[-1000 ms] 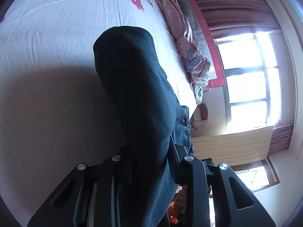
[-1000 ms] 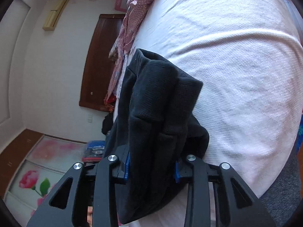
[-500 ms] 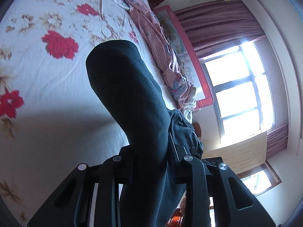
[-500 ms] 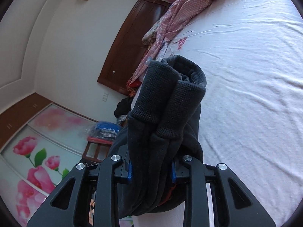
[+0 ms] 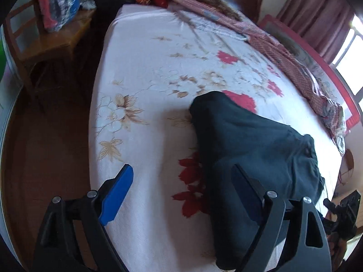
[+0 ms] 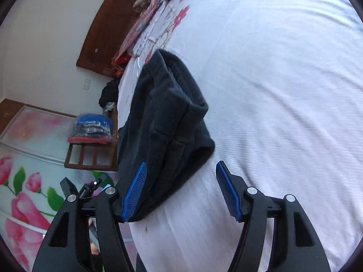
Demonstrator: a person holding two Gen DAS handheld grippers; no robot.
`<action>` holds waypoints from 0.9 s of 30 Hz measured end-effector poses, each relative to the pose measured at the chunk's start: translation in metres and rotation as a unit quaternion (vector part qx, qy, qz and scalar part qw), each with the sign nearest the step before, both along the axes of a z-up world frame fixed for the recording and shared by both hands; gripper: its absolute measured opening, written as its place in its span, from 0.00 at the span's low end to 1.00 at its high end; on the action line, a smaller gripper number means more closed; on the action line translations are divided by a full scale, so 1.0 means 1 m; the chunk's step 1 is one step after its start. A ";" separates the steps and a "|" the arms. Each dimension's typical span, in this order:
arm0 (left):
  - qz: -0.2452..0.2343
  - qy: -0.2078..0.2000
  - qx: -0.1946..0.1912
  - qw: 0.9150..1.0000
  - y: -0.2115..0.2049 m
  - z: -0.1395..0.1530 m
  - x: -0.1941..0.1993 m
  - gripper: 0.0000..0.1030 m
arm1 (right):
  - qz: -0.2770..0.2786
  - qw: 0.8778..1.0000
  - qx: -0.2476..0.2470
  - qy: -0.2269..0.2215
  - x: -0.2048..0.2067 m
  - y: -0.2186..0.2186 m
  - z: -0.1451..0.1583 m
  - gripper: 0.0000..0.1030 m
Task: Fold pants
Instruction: 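Lower the folded bundle onto the bed and open both tools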
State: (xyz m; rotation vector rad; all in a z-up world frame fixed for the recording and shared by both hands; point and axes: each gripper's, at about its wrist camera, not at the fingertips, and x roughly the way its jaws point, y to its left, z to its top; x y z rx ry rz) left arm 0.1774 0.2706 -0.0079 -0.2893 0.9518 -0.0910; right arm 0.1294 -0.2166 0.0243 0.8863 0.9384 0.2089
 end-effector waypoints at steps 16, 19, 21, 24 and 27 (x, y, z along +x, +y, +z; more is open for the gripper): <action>-0.187 -0.033 0.042 0.981 -0.144 -0.016 -0.036 0.89 | 0.055 0.998 -0.008 -0.007 0.054 0.020 -0.021 0.00; -0.182 -0.027 0.034 0.982 -0.139 -0.012 -0.037 0.89 | 0.069 0.998 0.001 -0.010 0.057 0.029 0.004 0.02; -0.167 -0.030 0.028 0.985 -0.134 -0.004 -0.042 0.89 | 0.071 0.997 -0.012 -0.042 0.056 0.034 0.031 0.04; -0.137 -0.043 -0.007 0.990 -0.118 0.009 -0.057 0.90 | 0.072 0.995 -0.012 -0.068 0.077 0.042 0.048 0.50; -0.113 -0.042 -0.028 0.992 -0.106 0.016 -0.073 0.91 | 0.085 0.994 -0.029 -0.068 0.136 0.066 0.047 0.51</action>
